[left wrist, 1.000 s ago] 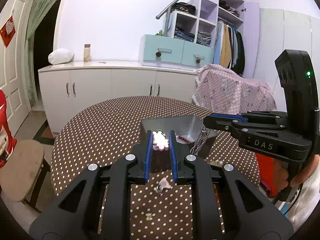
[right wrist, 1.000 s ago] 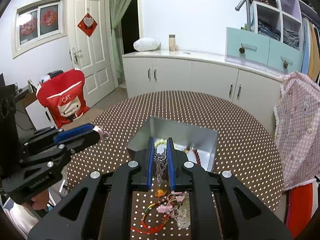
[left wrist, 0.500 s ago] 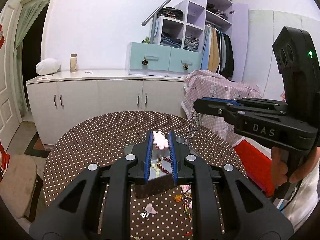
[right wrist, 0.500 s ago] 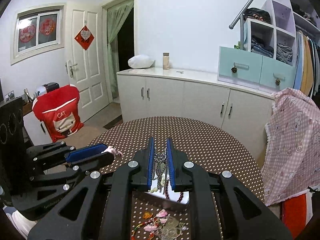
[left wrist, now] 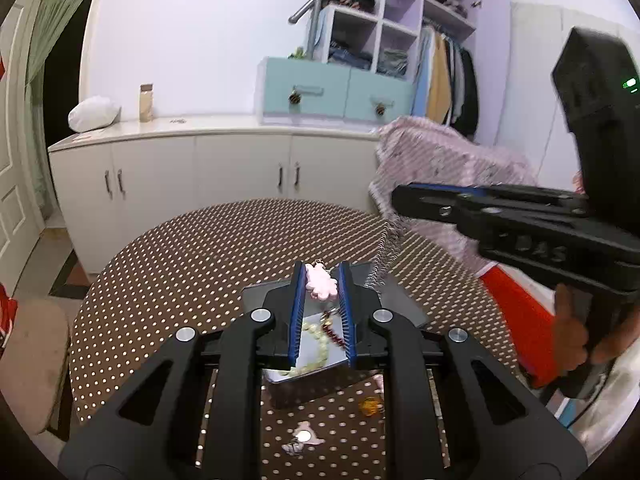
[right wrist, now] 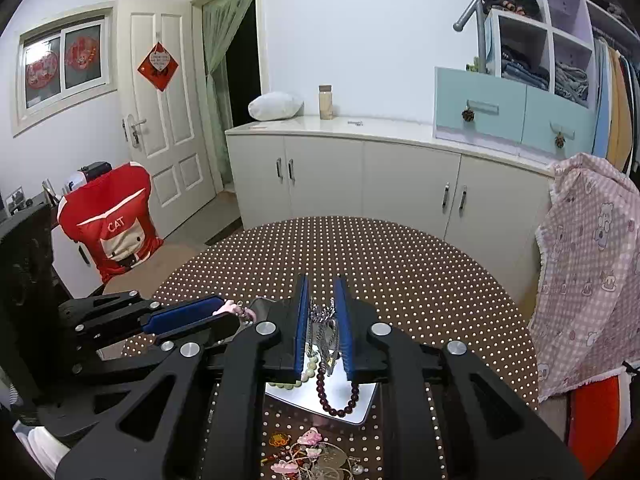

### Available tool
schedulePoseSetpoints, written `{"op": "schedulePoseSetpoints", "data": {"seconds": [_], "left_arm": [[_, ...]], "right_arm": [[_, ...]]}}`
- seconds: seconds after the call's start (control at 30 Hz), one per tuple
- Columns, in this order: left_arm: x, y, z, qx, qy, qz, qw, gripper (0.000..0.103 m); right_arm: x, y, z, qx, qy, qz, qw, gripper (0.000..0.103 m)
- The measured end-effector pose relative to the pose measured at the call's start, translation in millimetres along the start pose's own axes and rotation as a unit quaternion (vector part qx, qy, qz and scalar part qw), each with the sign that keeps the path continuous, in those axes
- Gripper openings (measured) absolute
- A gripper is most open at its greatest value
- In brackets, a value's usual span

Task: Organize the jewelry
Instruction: 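Open the right tool to drop the chain while the left tool releases the charm into the box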

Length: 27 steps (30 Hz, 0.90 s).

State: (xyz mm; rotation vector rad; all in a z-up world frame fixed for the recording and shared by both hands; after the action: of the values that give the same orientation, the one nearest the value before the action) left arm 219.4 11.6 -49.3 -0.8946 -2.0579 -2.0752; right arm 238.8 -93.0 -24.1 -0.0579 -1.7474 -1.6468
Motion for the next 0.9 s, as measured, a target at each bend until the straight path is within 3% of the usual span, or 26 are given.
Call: {"op": "schedulePoseSetpoints", "data": {"seconds": [0.07, 0.1, 0.13, 0.2, 0.33, 0.9], "left_arm": [[-5.5, -2.1, 3.0, 0.001, 0.006, 0.011, 0.9999, 0.033], [-6.8, -3.3, 5.2, 0.006, 0.006, 0.013, 0.9999, 0.062], [-5.6, -3.4, 7.0, 0.012, 0.003, 0.007, 0.9999, 0.069], [-2.0, -4.1, 7.7, 0.016, -0.001, -0.002, 0.9999, 0.069], [-3.9, -4.1, 12.1, 0.018, 0.012, 0.006, 0.9997, 0.069], [7.6, -6.5, 11.3, 0.018, 0.022, 0.007, 0.9996, 0.069]], "right_arm": [[-1.4, -2.1, -2.1, -0.003, -0.002, 0.005, 1.000, 0.022], [-1.8, -3.6, -3.7, -0.004, -0.005, 0.007, 1.000, 0.029], [-2.1, -5.4, -4.8, -0.004, -0.007, 0.008, 1.000, 0.033], [-3.3, -9.6, -7.6, -0.006, -0.013, 0.013, 1.000, 0.048], [-5.9, -18.9, -12.9, -0.013, -0.019, 0.024, 0.999, 0.057], [0.3, -34.1, -21.5, -0.024, -0.027, 0.038, 0.999, 0.063]]}}
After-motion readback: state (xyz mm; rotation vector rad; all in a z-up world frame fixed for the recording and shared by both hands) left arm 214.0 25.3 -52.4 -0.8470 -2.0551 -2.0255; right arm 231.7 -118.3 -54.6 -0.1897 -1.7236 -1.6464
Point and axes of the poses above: each gripper's, at about its wrist camera, not at the fingertips, and x roughly against the way its jaws point, z to its left, y to its top, the point moved 6 cm from there along -x, roughly the way its jaws point, and after that the axes turned 2 degrees about -x, right-handed, at the moved point
